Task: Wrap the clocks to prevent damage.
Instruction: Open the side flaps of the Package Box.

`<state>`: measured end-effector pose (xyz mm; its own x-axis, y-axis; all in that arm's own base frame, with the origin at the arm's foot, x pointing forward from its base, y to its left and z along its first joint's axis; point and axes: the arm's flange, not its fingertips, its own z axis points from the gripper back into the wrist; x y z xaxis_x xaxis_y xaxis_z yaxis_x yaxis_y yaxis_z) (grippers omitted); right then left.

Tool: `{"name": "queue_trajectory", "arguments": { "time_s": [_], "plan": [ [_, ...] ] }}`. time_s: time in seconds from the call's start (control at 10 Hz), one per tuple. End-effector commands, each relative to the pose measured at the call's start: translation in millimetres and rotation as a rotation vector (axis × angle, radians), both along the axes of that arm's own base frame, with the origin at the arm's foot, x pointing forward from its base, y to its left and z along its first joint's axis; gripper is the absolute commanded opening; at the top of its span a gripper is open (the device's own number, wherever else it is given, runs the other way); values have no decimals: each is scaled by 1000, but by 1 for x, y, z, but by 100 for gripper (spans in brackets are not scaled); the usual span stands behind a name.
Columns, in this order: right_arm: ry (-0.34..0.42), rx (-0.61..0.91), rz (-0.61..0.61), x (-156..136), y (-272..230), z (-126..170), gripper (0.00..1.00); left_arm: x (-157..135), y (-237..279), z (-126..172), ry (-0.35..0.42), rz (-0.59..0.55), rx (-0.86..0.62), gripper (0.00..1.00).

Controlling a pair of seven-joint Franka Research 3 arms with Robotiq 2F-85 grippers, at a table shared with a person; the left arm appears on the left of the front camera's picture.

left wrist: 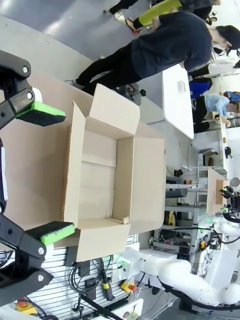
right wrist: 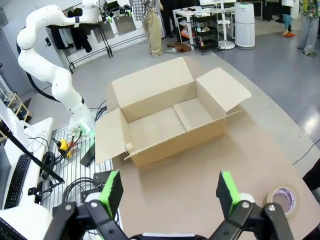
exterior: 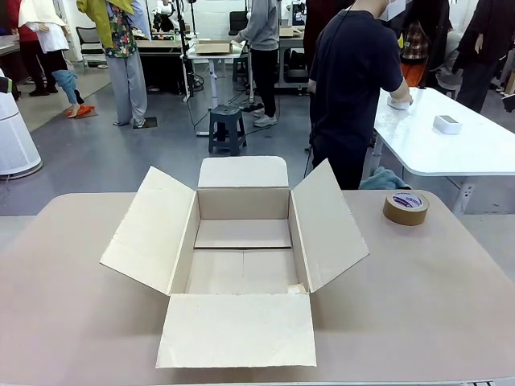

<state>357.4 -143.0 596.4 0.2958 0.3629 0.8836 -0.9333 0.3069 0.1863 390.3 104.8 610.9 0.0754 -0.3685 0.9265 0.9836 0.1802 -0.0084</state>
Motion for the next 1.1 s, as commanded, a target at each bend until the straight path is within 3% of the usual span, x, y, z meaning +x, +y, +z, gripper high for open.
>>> {"name": "queue_trajectory", "arguments": {
  "time_s": [0.0, 1.0],
  "plan": [
    [-12, 14, 10, 1, 0, 0, 100, 0, 1, 1, -11, -10, -17, 100],
    [-12, 14, 10, 1, 0, 0, 100, 0, 1, 1, -11, -10, -17, 100]
  ]
}}
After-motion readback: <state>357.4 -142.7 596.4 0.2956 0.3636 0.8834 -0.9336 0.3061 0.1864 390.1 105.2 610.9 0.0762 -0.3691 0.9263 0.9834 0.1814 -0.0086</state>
